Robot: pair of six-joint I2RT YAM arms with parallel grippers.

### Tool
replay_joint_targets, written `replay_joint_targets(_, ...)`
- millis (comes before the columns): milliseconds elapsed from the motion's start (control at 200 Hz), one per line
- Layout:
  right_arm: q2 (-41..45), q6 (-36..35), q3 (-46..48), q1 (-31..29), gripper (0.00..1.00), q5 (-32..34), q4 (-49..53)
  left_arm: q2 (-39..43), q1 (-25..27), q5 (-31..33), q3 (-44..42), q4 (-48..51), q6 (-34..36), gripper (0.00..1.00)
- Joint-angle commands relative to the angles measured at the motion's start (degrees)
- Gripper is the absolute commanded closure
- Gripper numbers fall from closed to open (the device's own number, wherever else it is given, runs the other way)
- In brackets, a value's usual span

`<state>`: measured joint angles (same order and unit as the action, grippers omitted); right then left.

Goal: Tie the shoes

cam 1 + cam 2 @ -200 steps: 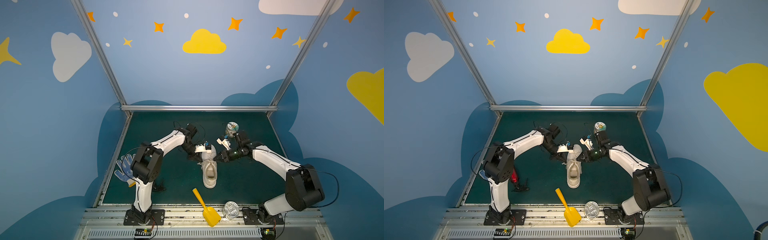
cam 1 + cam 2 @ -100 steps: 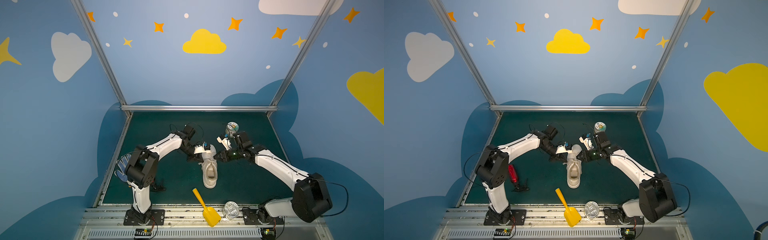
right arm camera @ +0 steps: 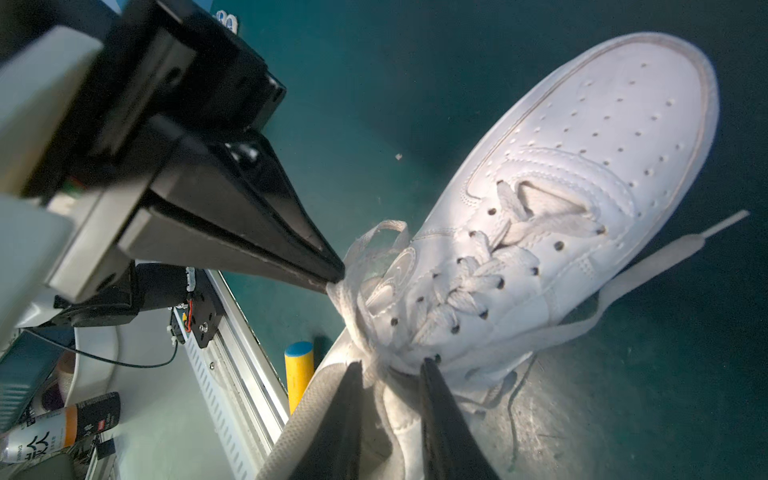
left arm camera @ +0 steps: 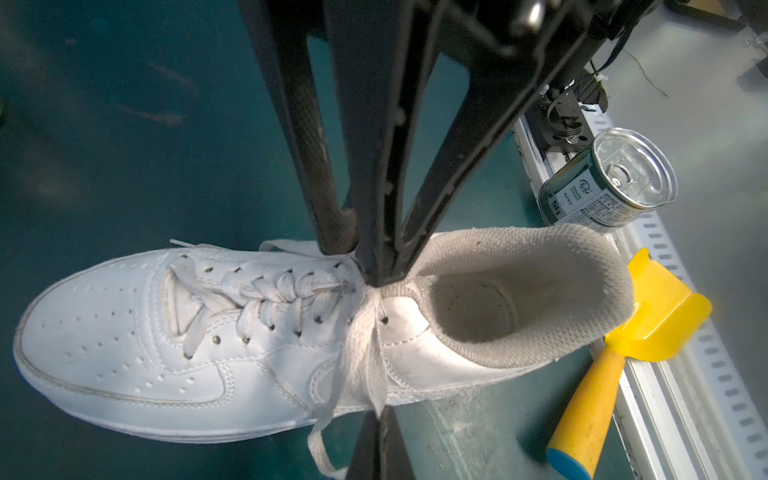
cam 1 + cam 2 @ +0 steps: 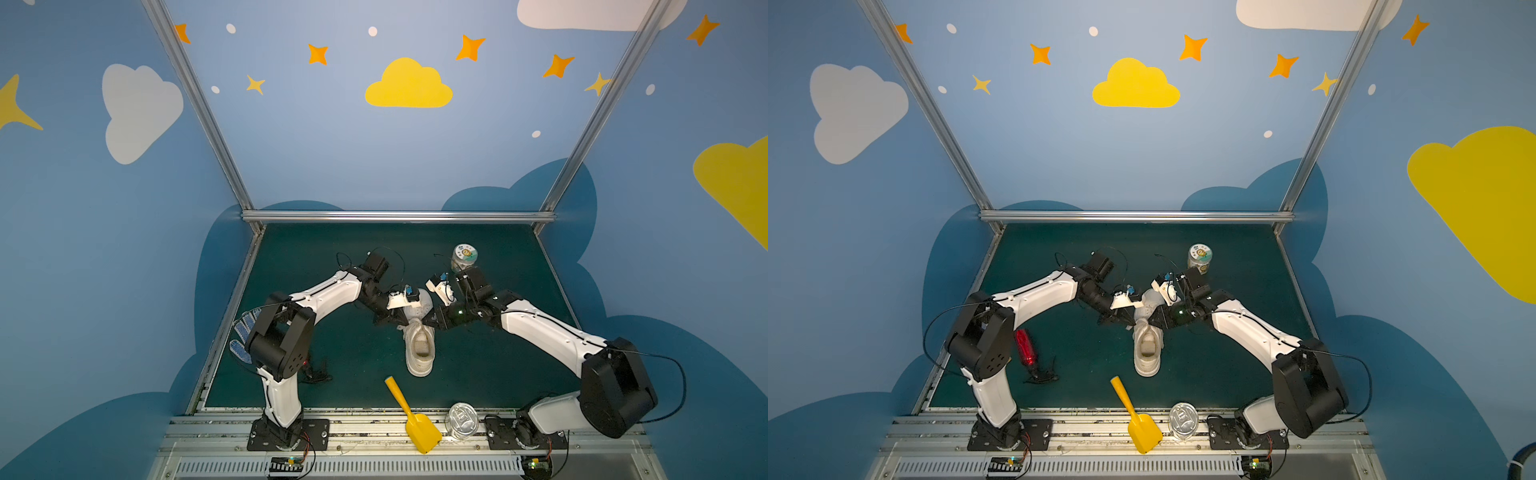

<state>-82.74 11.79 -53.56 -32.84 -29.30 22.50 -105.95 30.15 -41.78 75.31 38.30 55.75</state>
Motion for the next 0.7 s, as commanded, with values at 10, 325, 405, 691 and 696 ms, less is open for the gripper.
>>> replay_joint_targets(10, -1.89, 0.79, -1.79, -0.81, 0.75, 2.87, 1.23, 2.06, -0.61, -1.11, -0.60, 0.23, -0.14, 0.97)
replay_joint_targets(325, -3.21, 3.87, -1.81, -1.26, 0.76, 7.28, 2.31, 2.68, -0.79, 0.68, -0.60, 1.59, 0.40, 0.97)
replay_joint_targets(405, -3.30, 4.41, -1.48, -1.26, 0.76, 7.51, 1.94, 2.52, -0.89, 1.47, -0.47, 2.41, 0.88, 0.97)
replay_joint_targets(691, -3.14, 4.87, -0.85, -1.08, 0.77, 7.68, 1.76, 2.51, -1.09, 3.61, -0.51, 4.41, 1.90, 0.97)
replay_joint_targets(696, -3.18, 4.93, -0.85, -1.08, 0.77, 7.73, 1.76, 2.55, -1.12, 3.62, -0.51, 4.41, 1.90, 0.97)
